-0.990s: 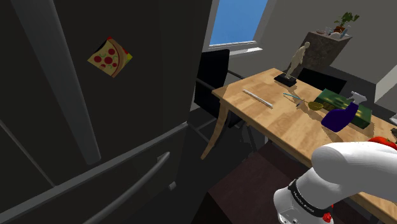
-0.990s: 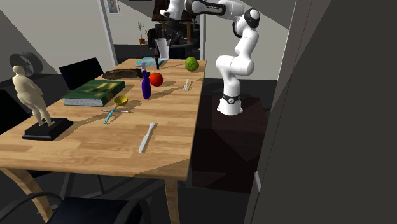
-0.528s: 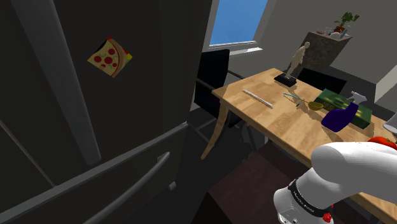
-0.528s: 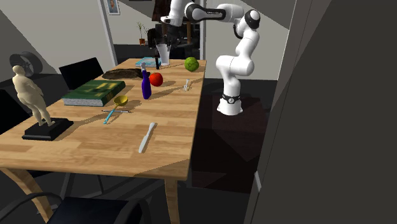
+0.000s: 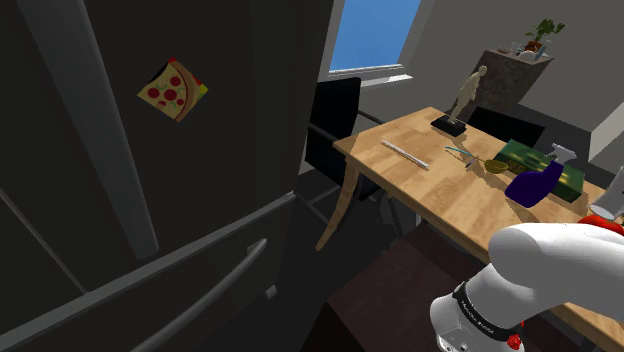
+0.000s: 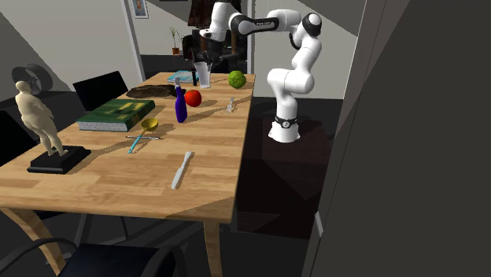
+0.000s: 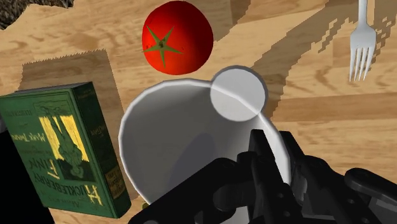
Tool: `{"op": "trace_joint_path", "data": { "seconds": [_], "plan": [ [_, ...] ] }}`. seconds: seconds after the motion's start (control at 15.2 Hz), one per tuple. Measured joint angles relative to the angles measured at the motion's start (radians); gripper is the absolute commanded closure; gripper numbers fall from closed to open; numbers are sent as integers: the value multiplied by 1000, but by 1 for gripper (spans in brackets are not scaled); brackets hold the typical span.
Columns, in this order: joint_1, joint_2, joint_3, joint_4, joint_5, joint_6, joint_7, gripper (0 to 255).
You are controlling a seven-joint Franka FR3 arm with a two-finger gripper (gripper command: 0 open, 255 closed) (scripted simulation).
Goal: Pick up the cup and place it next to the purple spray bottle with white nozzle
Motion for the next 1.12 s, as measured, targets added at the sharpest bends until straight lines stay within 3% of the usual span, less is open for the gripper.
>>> {"op": "trace_joint_path", "data": {
  "seconds": [1.12],
  "plan": [
    [-16, 8, -165, -158, -147, 185, 53, 255]
  ]
}}
